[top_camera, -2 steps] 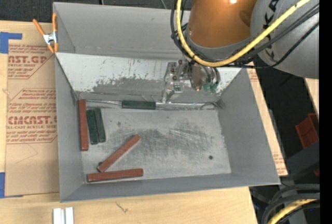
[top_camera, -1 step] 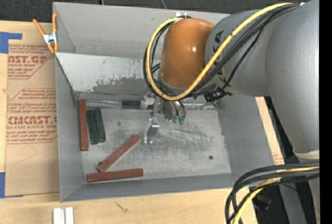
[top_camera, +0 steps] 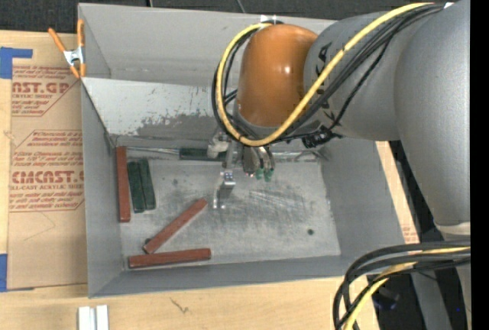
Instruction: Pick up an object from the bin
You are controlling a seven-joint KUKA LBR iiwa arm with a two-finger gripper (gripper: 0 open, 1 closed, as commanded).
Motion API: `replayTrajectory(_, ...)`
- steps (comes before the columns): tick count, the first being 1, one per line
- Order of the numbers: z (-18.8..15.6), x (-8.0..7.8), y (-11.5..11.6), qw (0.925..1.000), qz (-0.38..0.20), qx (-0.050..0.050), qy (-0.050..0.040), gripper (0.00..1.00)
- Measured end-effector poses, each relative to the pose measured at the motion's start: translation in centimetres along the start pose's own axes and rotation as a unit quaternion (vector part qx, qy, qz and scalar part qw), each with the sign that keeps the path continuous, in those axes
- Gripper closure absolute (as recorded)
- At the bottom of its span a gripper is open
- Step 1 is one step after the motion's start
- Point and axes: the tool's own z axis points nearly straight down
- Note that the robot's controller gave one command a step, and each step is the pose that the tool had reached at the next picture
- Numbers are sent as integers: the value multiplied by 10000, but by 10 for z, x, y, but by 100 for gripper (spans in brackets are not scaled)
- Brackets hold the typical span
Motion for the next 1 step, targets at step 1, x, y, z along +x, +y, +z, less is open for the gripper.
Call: replayTrajectory(1, 88, 9, 5, 9996, 293, -20, -40, 100)
